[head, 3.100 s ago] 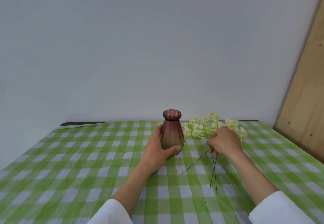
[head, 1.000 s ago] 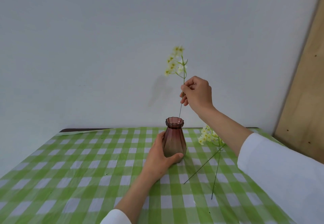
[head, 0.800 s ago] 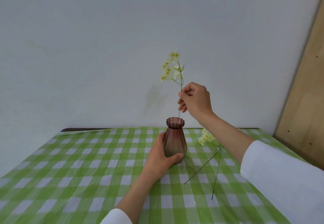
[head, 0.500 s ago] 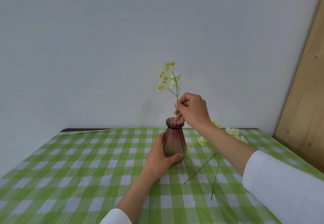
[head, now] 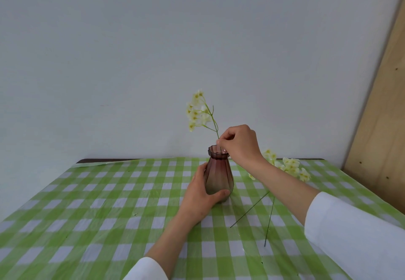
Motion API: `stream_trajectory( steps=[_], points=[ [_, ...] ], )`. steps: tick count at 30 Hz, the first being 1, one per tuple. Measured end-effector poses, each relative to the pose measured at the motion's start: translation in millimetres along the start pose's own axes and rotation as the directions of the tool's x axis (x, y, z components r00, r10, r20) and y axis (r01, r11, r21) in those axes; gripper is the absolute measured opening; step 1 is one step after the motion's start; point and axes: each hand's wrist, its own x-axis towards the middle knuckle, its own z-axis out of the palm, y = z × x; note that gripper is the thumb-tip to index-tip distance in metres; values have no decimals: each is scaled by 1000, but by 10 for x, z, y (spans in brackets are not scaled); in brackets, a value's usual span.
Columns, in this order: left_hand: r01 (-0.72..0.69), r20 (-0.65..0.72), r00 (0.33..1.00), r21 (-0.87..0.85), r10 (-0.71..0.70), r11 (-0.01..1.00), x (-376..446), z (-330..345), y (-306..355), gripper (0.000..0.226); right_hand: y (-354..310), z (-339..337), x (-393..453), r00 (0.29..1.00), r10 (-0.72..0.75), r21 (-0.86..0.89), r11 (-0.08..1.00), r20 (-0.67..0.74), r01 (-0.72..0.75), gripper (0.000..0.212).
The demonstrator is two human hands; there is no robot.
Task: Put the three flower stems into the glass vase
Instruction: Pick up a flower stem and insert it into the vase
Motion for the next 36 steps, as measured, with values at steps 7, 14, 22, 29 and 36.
stream_trajectory(
  steps=[7, 14, 22, 29, 36],
  points=[
    [6, -3, 1000, 4, -6, 1000, -4, -3, 9, 93, -15, 37, 9, 999, 1, -55, 998, 41, 1, 14],
    [4, 1, 1000, -2, -4, 1000, -2, 1, 12, 93, 4, 112, 6, 1000, -16, 7, 1000, 22, 16, 5],
    [8, 3, 1000, 4, -8, 1000, -2, -5, 21, 93, 51, 147, 9, 1000, -5, 47, 999, 21, 4, 5],
    [7, 6, 1000, 9, -7, 1000, 0, -5, 23, 95, 104, 152, 14, 999, 6, 66, 998, 32, -8, 8],
    [10, 9, 1000, -2, -10, 1000, 0, -5, 14, 94, 140, 91, -5, 999, 7, 75, 997, 43, -10, 6]
  ],
)
